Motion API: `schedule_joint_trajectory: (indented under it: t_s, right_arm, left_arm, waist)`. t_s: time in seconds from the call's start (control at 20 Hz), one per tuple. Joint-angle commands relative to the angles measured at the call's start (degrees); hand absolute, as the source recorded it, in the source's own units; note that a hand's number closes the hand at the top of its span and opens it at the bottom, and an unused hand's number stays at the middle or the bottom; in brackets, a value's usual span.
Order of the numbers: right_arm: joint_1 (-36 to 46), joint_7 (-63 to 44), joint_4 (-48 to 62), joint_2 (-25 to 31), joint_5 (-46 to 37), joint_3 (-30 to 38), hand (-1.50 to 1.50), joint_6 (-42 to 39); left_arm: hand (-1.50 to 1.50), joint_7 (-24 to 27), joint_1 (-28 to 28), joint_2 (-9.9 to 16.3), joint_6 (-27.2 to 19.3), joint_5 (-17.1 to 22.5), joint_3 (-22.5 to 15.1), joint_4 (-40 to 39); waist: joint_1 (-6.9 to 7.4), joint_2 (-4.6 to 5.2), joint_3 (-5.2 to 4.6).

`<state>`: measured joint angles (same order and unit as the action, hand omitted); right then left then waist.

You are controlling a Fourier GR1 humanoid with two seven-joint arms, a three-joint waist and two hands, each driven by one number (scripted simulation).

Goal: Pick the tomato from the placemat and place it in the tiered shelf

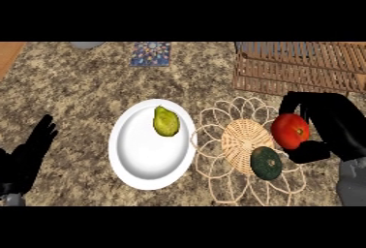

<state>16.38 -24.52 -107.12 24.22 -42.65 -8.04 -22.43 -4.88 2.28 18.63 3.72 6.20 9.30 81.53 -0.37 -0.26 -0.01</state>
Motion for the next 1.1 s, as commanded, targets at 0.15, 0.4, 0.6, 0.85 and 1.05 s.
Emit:
schedule_joint_trajectory:
  t_s: [0.15,0.4,0.6,0.85,1.05]
  right_arm:
    - [-2.21,-9.27,-16.77,-4.01,17.02,11.88,1.50,-7.75]
    - [5.27,-18.24,-20.51,-1.96,30.36,24.26,1.50,-11.54]
    - [13.42,-27.34,-20.41,2.99,38.45,29.51,1.50,-13.32]
    - [20.38,-32.27,-17.58,9.55,43.70,33.63,1.50,-10.00]
    - [24.93,-30.75,-12.07,18.96,42.84,35.89,1.50,-12.53]
  left_arm:
    - [0.00,0.66,2.26,0.66,0.99,0.01,0.74,2.18]
    - [0.00,-2.29,-1.33,-1.64,-2.98,-2.40,-0.81,2.73]
    - [0.00,-0.96,-0.38,-0.69,-0.01,-0.79,0.90,0.75]
    - [0.00,-1.99,-0.99,0.18,1.81,0.28,1.70,1.26]
    - [0.00,-0.34,0.11,-0.85,0.27,-1.82,0.86,1.00]
  waist:
    - [-0.63,-0.23,-0.02]
    - [-0.44,-0.07,-0.01]
    - [0.13,0.05,-0.04]
    - [0.40,0.06,-0.04]
    - [0.43,0.04,-0.05]
